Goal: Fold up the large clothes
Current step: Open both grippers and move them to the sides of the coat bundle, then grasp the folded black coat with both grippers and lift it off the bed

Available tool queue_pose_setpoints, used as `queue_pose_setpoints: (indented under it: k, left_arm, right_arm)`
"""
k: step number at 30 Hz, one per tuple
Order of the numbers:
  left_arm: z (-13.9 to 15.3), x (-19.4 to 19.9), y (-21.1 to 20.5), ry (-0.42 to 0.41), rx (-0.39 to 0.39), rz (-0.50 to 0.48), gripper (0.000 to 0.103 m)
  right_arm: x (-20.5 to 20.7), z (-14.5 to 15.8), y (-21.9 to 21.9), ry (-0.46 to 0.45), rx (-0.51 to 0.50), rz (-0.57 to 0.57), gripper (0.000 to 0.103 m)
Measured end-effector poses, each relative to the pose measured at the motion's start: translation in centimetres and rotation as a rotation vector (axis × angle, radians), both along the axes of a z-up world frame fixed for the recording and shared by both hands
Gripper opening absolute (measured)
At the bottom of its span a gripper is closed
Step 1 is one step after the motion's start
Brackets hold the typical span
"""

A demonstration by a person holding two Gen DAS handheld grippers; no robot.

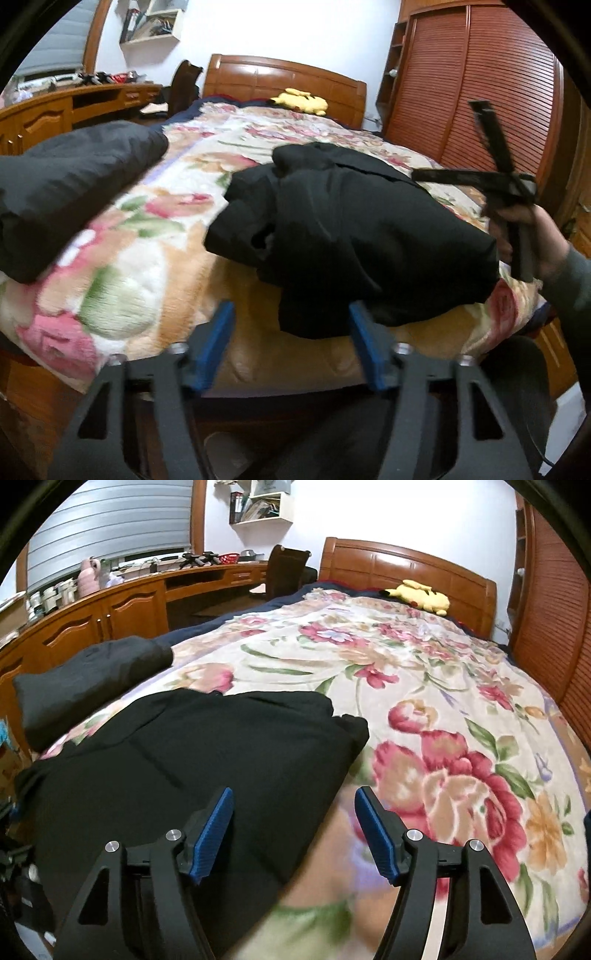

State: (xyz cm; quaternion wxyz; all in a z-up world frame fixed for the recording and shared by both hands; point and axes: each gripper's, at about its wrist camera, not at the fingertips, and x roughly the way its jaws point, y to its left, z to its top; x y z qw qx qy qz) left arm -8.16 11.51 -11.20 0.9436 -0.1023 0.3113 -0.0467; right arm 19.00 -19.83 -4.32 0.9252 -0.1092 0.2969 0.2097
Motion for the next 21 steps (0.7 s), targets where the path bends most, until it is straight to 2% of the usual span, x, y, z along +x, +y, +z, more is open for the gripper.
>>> queue_pose_setpoints:
  k: [3,5,15,21]
  left_arm:
    - [-0.2,0.1,-0.1,0.0,-0.025,-0.012,0.049]
    - [-0.3,0.2,-0.2,0.0,-0.037,-0.01,0.046]
    - [-0.1,-0.1,-0.7,0.003,-0.037,0.007,0.045]
    - [0.1,0.1,-0.9,0.007,-0.041,0.015,0.045]
  right_arm:
    - [2.3,-0.5,0.2,0.019,0.023,-0.01,0.071]
    - [3.9,-0.6,0.2,0.029,0.037,-0.016,0.077]
    - [10.1,-3.1,0.3,0.136,0.091,-0.054,0.094]
    - [11.7,-3.6,0.1,0.202,0.131,-0.038,0.096]
